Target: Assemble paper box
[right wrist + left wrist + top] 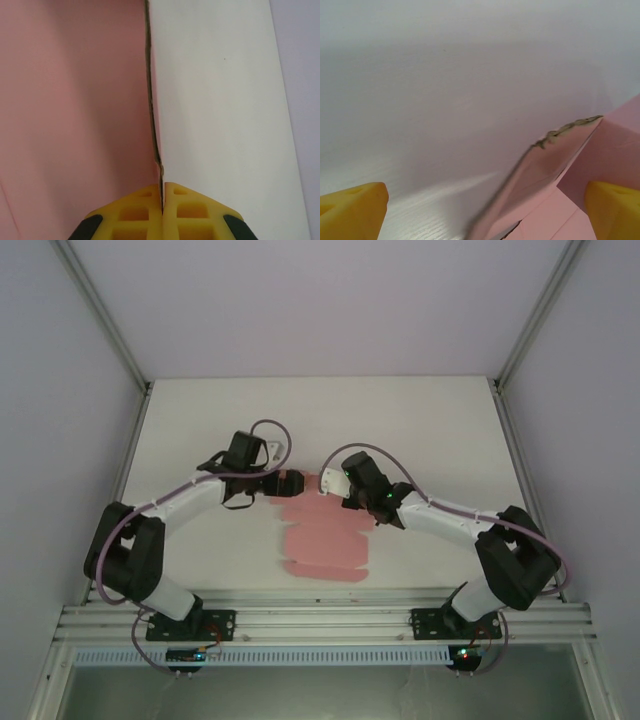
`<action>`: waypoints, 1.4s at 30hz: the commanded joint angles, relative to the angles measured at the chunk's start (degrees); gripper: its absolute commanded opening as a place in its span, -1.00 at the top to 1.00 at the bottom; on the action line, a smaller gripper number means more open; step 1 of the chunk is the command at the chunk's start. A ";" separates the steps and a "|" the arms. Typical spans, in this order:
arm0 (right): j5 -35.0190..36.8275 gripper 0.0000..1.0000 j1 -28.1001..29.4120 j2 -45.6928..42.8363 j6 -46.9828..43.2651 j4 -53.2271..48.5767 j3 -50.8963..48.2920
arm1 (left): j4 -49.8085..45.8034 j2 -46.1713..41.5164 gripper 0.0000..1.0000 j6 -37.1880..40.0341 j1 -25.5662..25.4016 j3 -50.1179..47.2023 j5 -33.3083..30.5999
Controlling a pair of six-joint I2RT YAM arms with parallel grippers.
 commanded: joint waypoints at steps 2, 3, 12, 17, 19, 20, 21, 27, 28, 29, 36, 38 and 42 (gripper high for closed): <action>-1.34 0.98 0.69 -1.62 2.46 0.29 1.07 | 3.32 0.79 -1.00 -0.45 -1.43 1.37 -1.22; -1.57 0.98 0.91 -1.65 2.48 0.30 1.02 | 4.48 1.04 -0.99 -0.97 -1.92 1.46 -1.85; -2.55 1.00 3.01 -1.38 5.67 2.03 0.21 | 11.36 2.68 -0.99 -7.46 -7.62 1.32 -14.33; -2.25 1.00 3.32 -1.81 7.91 3.73 -1.09 | 12.54 2.70 -1.00 -8.91 -8.93 0.71 -15.74; -1.34 1.00 3.04 -2.29 9.06 5.07 -1.99 | 12.15 1.42 -0.99 -8.92 -9.00 -0.18 -16.27; -0.30 1.00 3.00 -2.51 9.07 6.20 -2.63 | 11.66 0.50 -0.99 -8.96 -9.01 -0.60 -17.03; 0.76 1.00 2.87 -2.72 9.00 7.25 -3.16 | 11.07 -0.74 -0.99 -8.61 -8.92 -1.26 -17.48; 1.95 1.00 0.93 -3.92 9.98 5.65 -3.51 | 8.83 -10.90 -0.99 -8.40 -5.73 -7.31 -13.44; 1.90 1.00 0.57 -4.31 10.19 5.55 -3.64 | 8.77 -12.75 -0.99 -8.88 -4.56 -8.72 -11.54; 1.90 1.00 0.31 -4.62 10.51 5.44 -3.78 | 9.16 -14.77 -0.99 -9.29 -3.11 -10.59 -8.56; -0.98 1.00 -1.22 -6.34 12.47 4.53 -4.14 | 11.72 -25.77 -0.99 -13.06 5.12 -21.83 -2.66; -1.59 1.00 -1.43 -6.78 12.97 4.46 -4.17 | 10.94 -26.68 -0.99 -15.46 9.02 -23.82 -2.47; -2.89 1.00 -1.74 -7.25 13.48 4.24 -4.23 | 12.89 -25.60 -0.99 -18.18 15.42 -26.93 1.04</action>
